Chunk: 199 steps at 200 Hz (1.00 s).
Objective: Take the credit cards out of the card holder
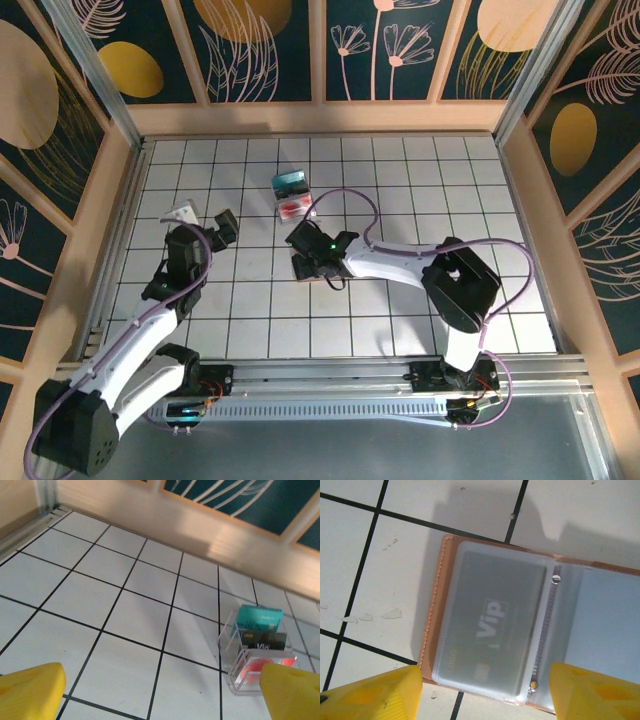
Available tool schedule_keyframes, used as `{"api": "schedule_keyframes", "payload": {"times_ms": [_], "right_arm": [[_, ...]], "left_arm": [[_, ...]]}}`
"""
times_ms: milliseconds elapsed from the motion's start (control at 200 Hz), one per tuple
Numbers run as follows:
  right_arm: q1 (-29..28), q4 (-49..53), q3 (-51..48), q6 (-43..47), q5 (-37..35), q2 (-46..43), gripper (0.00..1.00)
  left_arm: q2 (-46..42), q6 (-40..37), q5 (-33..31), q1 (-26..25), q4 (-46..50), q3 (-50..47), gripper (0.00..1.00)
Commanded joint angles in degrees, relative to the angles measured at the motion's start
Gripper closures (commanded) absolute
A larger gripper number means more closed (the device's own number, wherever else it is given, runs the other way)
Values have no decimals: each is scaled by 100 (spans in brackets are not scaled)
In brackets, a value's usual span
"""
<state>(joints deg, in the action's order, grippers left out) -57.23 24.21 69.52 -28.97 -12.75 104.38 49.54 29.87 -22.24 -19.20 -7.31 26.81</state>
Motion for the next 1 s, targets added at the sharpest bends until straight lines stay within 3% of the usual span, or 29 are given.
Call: {"api": "schedule_keyframes", "payload": {"times_ms": [0,285,991], "right_arm": [[-43,150,255,164,-25,209,32],[-33,157,420,207,62,543,33],[98,97,170,60,201,744,41]], "left_arm": [[-431,614,-384,-6,-531,-365,1],[-1181,828,-661,-11,-797,-920,1],[-909,740,-542,-6,-837,-844,1]]}}
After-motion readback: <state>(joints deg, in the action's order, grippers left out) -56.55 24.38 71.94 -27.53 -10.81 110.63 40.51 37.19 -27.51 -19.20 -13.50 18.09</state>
